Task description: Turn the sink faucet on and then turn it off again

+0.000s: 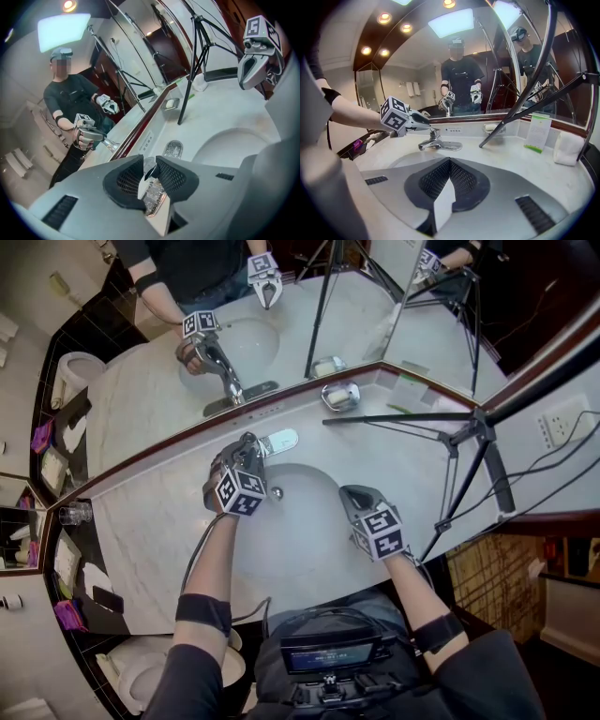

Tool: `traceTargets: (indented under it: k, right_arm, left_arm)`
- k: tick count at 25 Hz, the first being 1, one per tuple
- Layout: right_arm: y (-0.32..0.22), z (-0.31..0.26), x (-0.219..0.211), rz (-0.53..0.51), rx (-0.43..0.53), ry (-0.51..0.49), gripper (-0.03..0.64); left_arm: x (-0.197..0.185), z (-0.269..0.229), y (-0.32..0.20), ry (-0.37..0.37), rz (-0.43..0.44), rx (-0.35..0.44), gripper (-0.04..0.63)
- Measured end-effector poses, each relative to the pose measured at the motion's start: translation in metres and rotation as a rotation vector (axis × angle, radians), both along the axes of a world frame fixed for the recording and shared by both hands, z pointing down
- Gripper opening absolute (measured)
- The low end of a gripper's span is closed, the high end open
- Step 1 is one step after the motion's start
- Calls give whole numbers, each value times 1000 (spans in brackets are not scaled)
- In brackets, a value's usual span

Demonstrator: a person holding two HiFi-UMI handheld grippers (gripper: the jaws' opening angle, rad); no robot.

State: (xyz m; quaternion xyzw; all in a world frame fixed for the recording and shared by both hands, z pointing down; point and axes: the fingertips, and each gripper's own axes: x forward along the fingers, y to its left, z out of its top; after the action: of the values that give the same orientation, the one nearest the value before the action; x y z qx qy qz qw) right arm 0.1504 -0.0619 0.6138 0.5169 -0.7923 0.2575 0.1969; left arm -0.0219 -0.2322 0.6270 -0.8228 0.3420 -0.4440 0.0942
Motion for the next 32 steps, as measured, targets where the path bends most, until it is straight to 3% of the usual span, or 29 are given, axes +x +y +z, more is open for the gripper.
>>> traceTargets:
  k: [20, 27, 32]
  right_arm:
    - [3, -4, -9, -25, 7, -9, 18]
    - [-1, -10, -21, -61, 21, -20, 18]
    - [-5, -17, -35, -103, 35, -24, 18]
  left_arm:
    - [-6, 0, 18, -37, -8, -6, 92]
    - [-13, -24, 46, -20, -15, 18, 87]
    - [-32, -42, 69, 58, -96, 11, 16]
